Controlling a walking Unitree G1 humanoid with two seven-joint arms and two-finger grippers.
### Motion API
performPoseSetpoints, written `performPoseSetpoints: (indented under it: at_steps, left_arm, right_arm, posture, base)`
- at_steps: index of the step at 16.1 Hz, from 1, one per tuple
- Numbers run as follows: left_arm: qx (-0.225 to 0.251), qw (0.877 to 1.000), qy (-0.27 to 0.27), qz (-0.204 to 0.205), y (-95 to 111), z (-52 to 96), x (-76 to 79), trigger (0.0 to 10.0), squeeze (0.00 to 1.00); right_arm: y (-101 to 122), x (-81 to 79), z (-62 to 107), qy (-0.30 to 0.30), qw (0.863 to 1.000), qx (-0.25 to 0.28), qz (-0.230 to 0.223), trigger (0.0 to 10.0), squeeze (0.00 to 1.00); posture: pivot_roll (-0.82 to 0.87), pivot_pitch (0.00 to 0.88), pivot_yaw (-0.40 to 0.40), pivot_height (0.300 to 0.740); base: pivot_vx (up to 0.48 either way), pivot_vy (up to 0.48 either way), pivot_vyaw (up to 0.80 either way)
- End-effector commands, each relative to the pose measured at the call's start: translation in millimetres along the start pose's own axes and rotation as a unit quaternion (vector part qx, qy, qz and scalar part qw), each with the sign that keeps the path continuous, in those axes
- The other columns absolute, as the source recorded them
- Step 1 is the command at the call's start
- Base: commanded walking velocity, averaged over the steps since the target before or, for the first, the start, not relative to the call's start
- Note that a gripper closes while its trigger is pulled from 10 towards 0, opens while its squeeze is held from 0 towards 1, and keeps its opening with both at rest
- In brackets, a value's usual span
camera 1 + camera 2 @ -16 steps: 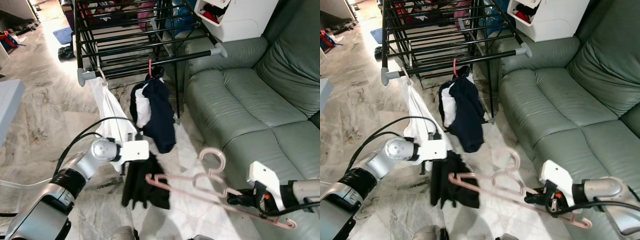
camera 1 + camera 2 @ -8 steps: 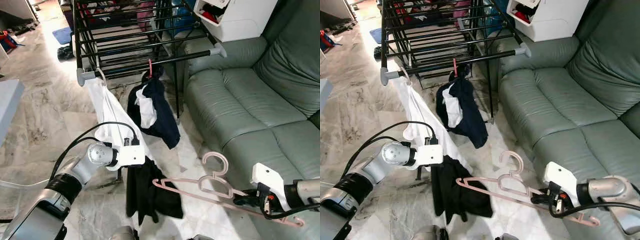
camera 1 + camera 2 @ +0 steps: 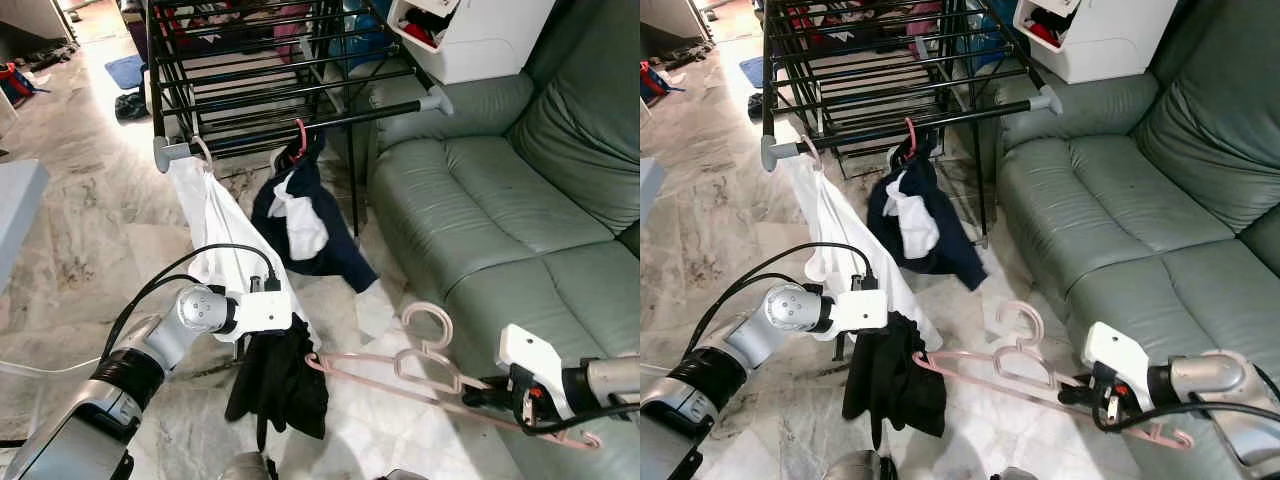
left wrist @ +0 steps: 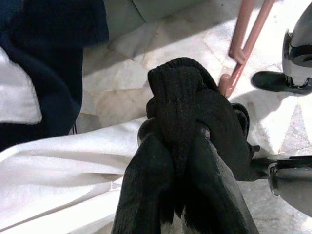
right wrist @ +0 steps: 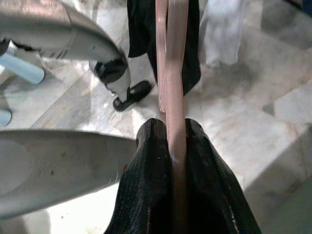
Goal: Hang hanger
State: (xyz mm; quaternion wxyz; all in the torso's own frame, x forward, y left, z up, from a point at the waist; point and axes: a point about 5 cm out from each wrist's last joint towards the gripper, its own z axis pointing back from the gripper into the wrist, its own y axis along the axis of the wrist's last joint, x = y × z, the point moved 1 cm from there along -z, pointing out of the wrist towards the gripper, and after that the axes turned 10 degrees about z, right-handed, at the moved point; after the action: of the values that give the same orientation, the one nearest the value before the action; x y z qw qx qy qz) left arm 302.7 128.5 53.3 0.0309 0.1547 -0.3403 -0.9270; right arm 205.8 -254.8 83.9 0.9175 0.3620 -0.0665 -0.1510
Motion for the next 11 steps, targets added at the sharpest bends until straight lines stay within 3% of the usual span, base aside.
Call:
performPoseSetpoints:
  at_steps: [1, 5, 11]
  left_arm:
    - [0.005, 1.0, 0.01, 0.002, 0.4, 2.4, -2.9, 10.0, 0.0]
    - [0.02, 1.0, 0.009, 0.003, 9.3, -1.9, -1.7, 10.0, 0.0]
    - [0.015, 0.999, 0.028, 0.019, 3.8, -4.7, -4.2, 10.0, 0.0]
  right_arm:
    - [9.7, 5.5, 2.6, -0.011, 1.0, 0.016, 0.013, 10.0, 0.0]
    - [9.3, 3.3, -4.7, -0.004, 1.0, 0.021, 0.011, 10.0, 0.0]
    - [11.0, -1.1, -1.5, 0.016, 1.0, 0.025, 0.007, 10.0, 0.0]
  posture:
    - [-0.07, 0.0, 0.039, 0.74]
    - [-0.07, 0.0, 0.039, 0.74]
    - [-0.08, 0.0, 0.043, 0.74]
  base:
    - [0.0, 0.0, 0.0]
    - [0.0, 0.0, 0.0]
    - [0.0, 0.0, 0.0]
